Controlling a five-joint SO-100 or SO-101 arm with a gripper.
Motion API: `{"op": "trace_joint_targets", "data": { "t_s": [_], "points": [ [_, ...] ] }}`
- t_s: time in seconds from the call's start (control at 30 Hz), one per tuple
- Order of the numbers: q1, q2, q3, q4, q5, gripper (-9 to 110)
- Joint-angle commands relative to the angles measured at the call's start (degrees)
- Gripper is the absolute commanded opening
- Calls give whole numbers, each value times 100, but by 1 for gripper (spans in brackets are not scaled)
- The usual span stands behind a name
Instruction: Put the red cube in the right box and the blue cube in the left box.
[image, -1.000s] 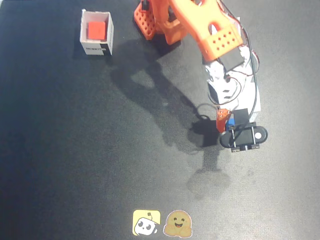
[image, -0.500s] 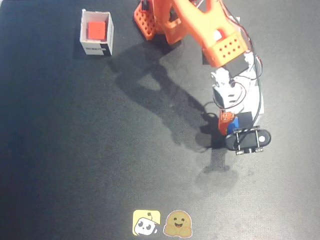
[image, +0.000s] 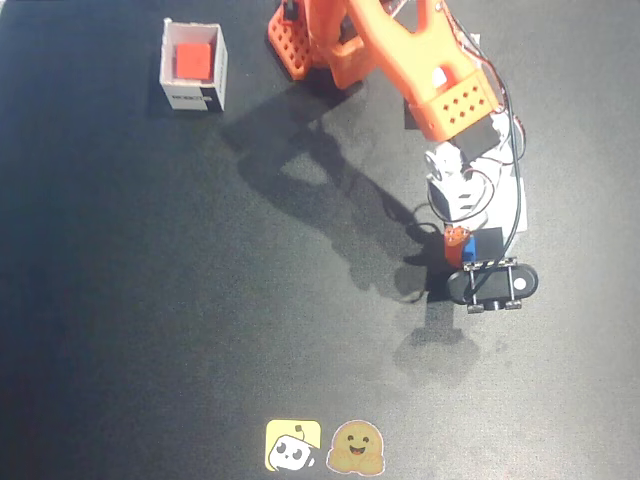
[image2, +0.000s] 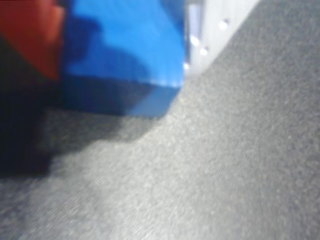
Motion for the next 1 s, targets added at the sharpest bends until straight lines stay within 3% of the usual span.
{"op": "trace_joint_targets", "data": {
  "t_s": [0.0,0.47,0.97],
  "points": [
    [0,105,-79,-44,35,10],
    [167,1688,-378,2215,-255,10],
    [-105,2470,-431,3480,-932,10]
  ]
}}
